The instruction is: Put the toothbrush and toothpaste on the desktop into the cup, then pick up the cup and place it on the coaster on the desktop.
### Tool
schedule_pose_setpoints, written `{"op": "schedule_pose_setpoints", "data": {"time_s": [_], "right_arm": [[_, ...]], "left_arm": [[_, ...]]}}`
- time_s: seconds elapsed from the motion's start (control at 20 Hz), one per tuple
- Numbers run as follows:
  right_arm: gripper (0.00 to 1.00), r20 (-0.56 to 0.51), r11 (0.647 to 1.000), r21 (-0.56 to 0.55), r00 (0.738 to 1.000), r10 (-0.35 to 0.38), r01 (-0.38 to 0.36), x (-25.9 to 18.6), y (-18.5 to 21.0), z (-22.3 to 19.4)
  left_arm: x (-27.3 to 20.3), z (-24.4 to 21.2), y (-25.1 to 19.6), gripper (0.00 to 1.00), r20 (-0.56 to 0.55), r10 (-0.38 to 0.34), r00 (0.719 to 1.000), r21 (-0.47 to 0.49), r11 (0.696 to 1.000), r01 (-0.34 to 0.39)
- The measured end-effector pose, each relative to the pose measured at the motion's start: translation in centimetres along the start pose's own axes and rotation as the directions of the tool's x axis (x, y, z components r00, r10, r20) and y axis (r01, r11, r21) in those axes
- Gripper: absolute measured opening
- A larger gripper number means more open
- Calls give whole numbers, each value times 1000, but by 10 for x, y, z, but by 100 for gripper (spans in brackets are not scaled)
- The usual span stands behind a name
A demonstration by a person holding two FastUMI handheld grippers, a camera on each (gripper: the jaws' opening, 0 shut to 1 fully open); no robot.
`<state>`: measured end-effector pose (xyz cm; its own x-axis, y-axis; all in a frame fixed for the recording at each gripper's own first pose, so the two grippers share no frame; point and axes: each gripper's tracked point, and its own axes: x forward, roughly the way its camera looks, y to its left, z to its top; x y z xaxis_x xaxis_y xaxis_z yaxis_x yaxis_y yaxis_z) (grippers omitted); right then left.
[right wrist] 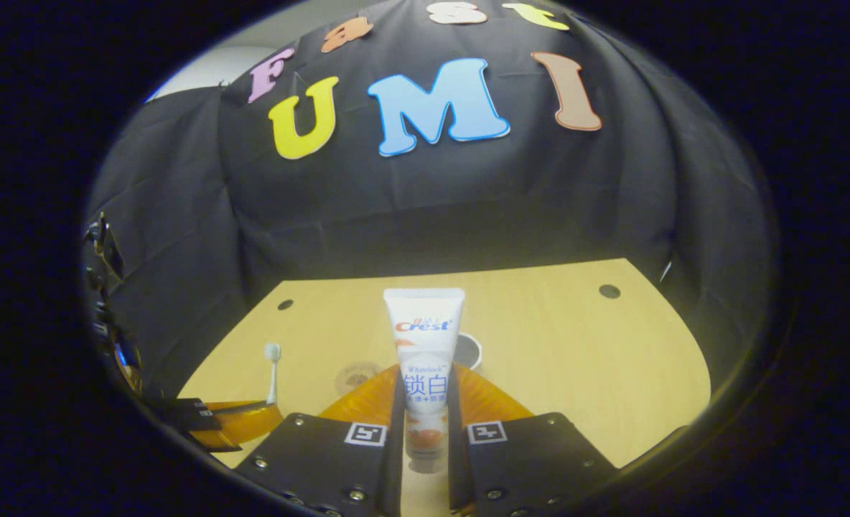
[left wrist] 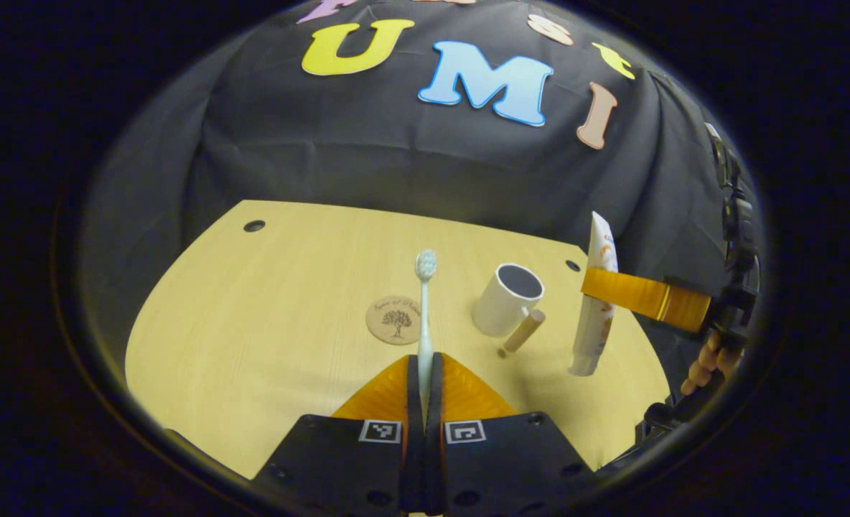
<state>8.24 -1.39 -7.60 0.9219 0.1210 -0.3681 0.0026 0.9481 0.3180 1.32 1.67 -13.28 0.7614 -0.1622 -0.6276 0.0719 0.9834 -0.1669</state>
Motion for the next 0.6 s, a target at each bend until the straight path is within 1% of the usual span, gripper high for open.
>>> {"op": "schedule_pose_setpoints", "data": {"time_s": [0.05,0.1,0.25,0.3,0.35,0.5,0.6], "right_arm": [[26,39,1000,3,999,6,-6,6,1,11],[26,74,1000,4,997,8,-8,11,1,23],[26,155,1000,0,988,21,-21,27,-1,46],[25,171,1000,-5,985,19,-18,35,-2,50],[25,189,1000,-10,982,16,-15,41,-5,55],[25,235,1000,-11,972,24,-22,65,-12,66],[26,243,1000,-10,970,28,-26,84,-16,64]], "left_arm": [[-1,8,0,6,18,5,1000,-7,1000,-5],[-2,14,-2,8,35,6,999,-13,1000,-5],[-1,31,-7,8,65,9,998,-20,1000,-8],[0,35,-9,6,70,7,997,-18,1000,-6],[0,40,-11,8,83,8,996,-16,1000,-7],[4,55,-15,8,116,3,993,-2,1000,-3],[10,62,-16,8,120,2,993,-10,1000,0]]}}
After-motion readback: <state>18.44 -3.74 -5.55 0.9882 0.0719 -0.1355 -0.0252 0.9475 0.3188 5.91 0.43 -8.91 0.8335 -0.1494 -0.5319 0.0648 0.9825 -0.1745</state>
